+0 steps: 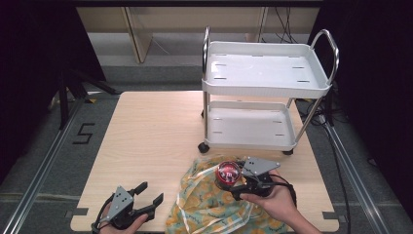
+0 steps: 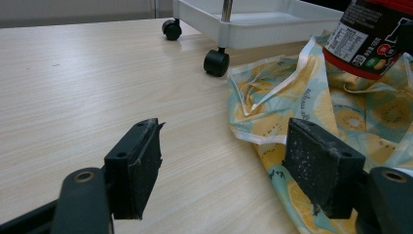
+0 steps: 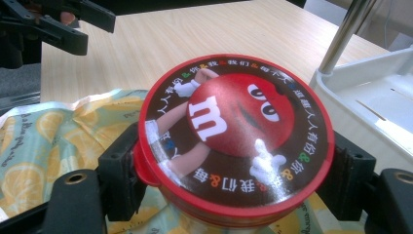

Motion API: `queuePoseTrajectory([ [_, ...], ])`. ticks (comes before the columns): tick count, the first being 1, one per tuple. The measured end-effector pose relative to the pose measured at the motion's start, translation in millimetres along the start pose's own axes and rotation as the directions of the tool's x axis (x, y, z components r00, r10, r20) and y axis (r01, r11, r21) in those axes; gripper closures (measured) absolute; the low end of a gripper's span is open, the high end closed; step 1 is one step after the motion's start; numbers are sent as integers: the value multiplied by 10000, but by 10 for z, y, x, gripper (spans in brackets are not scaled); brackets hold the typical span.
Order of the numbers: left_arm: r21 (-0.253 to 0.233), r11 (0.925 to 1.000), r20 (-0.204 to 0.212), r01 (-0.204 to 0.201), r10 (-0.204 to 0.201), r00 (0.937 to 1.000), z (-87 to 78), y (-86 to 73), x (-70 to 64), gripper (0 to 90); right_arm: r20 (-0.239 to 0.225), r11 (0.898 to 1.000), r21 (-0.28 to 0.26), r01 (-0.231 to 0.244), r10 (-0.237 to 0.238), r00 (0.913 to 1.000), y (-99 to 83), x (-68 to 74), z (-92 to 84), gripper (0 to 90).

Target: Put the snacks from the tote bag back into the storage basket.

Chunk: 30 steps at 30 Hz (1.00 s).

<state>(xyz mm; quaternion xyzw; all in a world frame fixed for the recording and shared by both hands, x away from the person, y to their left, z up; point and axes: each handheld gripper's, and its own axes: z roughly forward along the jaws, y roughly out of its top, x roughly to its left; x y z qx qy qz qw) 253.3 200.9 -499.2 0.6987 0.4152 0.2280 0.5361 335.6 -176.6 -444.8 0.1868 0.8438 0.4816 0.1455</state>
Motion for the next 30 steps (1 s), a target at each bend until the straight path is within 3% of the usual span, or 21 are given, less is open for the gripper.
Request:
queuePoseTrajectory([
  [25, -4, 10000, 28, -18, 18, 10000, 1, 0, 6, 289, 90, 9997, -170, -146, 148, 9998, 48, -46, -2, 262],
  [29, -20, 10000, 28, -11, 11, 10000, 1, 0, 5, 288, 221, 9994, -286, 173, -166, 9996, 69, -66, -10, 262],
  [30, -20, 10000, 30, -9, 9, 10000, 1, 0, 5, 289, 134, 9997, -204, -104, 106, 9999, 74, -54, -16, 262],
])
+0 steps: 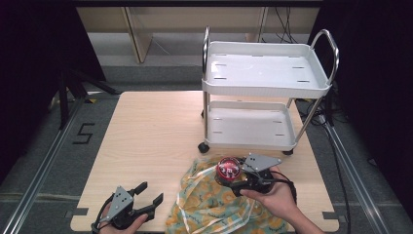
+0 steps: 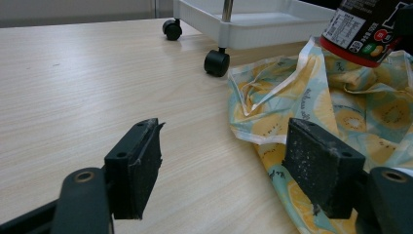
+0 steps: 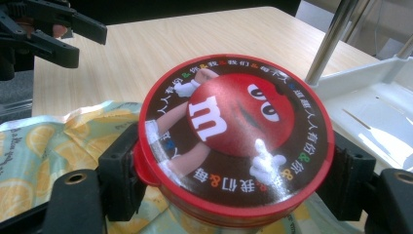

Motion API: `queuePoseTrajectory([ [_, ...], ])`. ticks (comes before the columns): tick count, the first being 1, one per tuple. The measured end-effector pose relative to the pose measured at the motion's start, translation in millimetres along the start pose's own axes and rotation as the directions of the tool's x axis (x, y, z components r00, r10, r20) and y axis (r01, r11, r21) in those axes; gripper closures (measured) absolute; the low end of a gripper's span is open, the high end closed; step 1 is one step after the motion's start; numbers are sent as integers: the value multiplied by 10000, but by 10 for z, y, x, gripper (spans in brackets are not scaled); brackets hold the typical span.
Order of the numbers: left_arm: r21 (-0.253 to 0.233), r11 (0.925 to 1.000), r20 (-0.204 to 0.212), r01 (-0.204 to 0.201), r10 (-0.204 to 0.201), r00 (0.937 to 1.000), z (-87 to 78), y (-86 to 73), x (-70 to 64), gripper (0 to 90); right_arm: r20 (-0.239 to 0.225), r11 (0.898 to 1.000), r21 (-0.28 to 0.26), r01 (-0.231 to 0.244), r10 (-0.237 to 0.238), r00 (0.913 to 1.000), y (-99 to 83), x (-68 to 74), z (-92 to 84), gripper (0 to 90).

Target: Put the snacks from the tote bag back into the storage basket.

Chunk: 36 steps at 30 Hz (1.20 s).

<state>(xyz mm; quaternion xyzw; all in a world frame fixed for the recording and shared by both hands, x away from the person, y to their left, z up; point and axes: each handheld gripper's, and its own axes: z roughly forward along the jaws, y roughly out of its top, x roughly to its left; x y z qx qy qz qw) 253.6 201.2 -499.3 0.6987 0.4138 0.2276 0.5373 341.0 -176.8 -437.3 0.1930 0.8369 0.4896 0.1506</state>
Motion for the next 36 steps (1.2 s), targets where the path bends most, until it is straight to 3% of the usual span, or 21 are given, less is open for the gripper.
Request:
queuePoseTrajectory([
  [5, 69, 10000, -58, -56, 56, 10000, -9, 3, 0, 288, 64, 9998, -126, 151, -150, 9999, 20, -16, -8, 262],
  [32, 50, 10000, -81, -59, 60, 9999, -10, 3, 0, 289, 277, 9996, -271, -50, 58, 9996, 122, -76, -29, 262],
  [33, 39, 10000, -88, -34, 34, 10000, -11, 3, -2, 289, 325, 9993, -339, 186, -175, 9993, 128, -91, -26, 262],
  [36, 31, 10000, -99, -31, 31, 9999, -12, 4, -1, 289, 253, 9994, -332, -40, 48, 9997, 137, -88, -26, 262],
])
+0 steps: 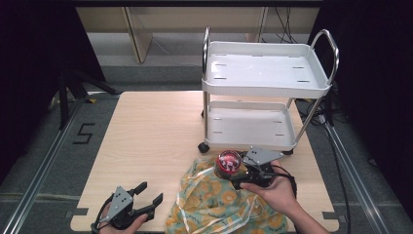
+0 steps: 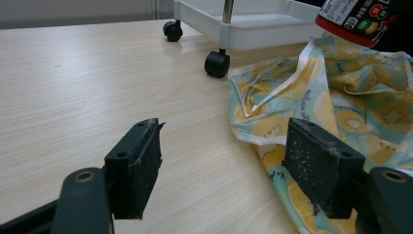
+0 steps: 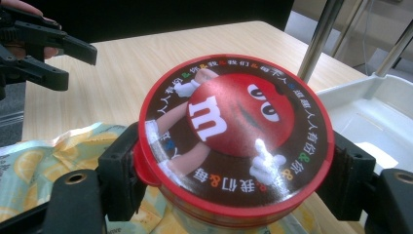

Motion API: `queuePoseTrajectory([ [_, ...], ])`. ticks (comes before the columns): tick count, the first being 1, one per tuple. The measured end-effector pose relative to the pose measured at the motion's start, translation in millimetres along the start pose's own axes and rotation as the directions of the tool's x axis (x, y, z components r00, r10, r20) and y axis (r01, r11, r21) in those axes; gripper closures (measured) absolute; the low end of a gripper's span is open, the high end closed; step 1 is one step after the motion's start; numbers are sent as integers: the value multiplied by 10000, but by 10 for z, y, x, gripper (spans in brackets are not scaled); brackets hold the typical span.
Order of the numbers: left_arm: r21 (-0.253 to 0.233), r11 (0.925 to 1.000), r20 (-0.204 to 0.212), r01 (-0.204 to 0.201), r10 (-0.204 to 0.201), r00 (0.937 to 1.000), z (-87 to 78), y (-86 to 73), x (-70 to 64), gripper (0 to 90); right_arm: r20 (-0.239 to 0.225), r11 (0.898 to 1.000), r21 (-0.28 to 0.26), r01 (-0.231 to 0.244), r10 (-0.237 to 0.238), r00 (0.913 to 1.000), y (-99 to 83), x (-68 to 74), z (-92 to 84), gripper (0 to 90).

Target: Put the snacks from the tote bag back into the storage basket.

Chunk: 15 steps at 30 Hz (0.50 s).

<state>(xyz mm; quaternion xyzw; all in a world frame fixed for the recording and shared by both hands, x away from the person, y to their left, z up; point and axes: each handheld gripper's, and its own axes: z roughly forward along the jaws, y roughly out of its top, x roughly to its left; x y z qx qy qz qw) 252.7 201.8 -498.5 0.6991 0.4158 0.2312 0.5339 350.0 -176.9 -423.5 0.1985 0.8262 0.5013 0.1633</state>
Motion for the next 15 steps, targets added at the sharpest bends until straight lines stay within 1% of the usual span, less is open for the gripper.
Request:
queuePoseTrajectory([
  [2, 0, 10000, 13, -1, 1, 10000, 2, -1, 0, 290, 45, 9999, -52, 91, -90, 9999, 9, -12, 2, 262],
  [3, -3, 10000, 10, -10, 10, 10000, 1, 0, -1, 289, -30, 10000, -32, -5, 5, 10000, 12, -10, 5, 262],
  [4, 2, 10000, 4, -16, 16, 10000, 0, 0, -1, 289, -3, 10000, -67, -65, 65, 10000, 15, -7, 8, 263],
  [5, 12, 10000, -3, -20, 20, 10000, -1, 0, 0, 290, 1, 10000, -79, 45, -45, 10000, 18, -17, 11, 262],
  [6, 8, 10000, -2, -14, 14, 10000, 0, 0, 0, 290, 12, 10000, -79, -53, 53, 10000, 22, -14, 11, 262],
  [8, -9, 10000, 2, -8, 8, 10000, 0, 0, 0, 290, 62, 9999, -110, 58, -57, 10000, 31, -23, 13, 263],
  [9, -12, 10000, 2, -14, 14, 10000, 0, 1, 0, 289, 20, 10000, -88, -38, 38, 10000, 33, -19, 15, 262],
  [11, 0, 10000, 0, -14, 14, 10000, -1, 0, 0, 290, 56, 9998, -162, 122, -121, 9999, 45, -33, 20, 262],
  [12, -4, 10000, 2, -16, 16, 10000, 0, 0, 0, 290, 37, 9999, -126, -6, 6, 10000, 48, -29, 16, 263],
  [14, -14, 10000, -34, 54, -54, 10000, -2, -1, -5, 290, 91, 9999, -87, 51, -51, 9999, 59, -35, 8, 262],
  [15, -9, 10000, -34, 39, -39, 10000, -2, 0, -4, 290, 71, 10000, -64, -30, 31, 10000, 61, -35, 6, 263],
])
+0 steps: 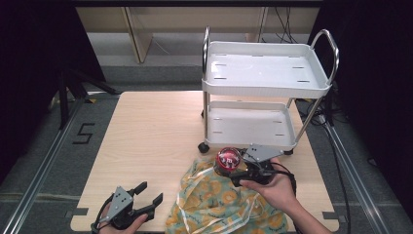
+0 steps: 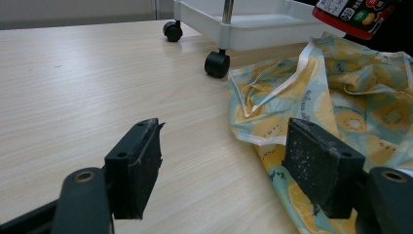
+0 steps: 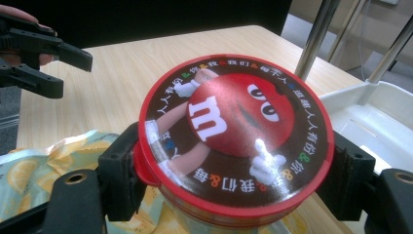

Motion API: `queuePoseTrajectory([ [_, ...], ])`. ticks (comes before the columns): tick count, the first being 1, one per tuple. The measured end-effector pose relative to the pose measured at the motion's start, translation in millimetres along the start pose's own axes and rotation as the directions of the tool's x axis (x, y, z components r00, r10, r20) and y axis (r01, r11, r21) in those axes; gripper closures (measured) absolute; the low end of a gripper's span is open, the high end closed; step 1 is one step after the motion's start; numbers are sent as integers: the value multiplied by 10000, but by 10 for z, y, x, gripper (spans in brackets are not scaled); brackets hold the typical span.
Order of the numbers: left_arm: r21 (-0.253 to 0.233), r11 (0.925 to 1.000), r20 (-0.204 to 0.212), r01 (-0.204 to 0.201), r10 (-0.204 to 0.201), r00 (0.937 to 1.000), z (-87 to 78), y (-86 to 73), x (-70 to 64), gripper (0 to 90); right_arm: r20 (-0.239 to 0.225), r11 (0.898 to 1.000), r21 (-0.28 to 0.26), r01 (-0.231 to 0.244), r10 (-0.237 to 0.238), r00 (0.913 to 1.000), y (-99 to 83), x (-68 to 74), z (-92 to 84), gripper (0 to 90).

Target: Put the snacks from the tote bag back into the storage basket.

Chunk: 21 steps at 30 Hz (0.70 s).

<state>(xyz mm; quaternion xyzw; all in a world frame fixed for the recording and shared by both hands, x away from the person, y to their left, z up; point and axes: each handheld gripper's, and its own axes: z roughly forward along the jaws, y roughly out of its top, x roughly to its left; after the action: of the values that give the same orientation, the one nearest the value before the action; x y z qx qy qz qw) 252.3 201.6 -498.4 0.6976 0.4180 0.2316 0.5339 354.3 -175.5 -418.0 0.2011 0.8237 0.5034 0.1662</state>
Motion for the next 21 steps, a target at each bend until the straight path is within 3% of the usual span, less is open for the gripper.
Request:
queuePoseTrajectory([
  [21, -49, 10000, 17, 1, -1, 10000, -1, 2, -3, 290, 160, 9998, -182, -31, 34, 9999, 71, -64, -4, 263],
])
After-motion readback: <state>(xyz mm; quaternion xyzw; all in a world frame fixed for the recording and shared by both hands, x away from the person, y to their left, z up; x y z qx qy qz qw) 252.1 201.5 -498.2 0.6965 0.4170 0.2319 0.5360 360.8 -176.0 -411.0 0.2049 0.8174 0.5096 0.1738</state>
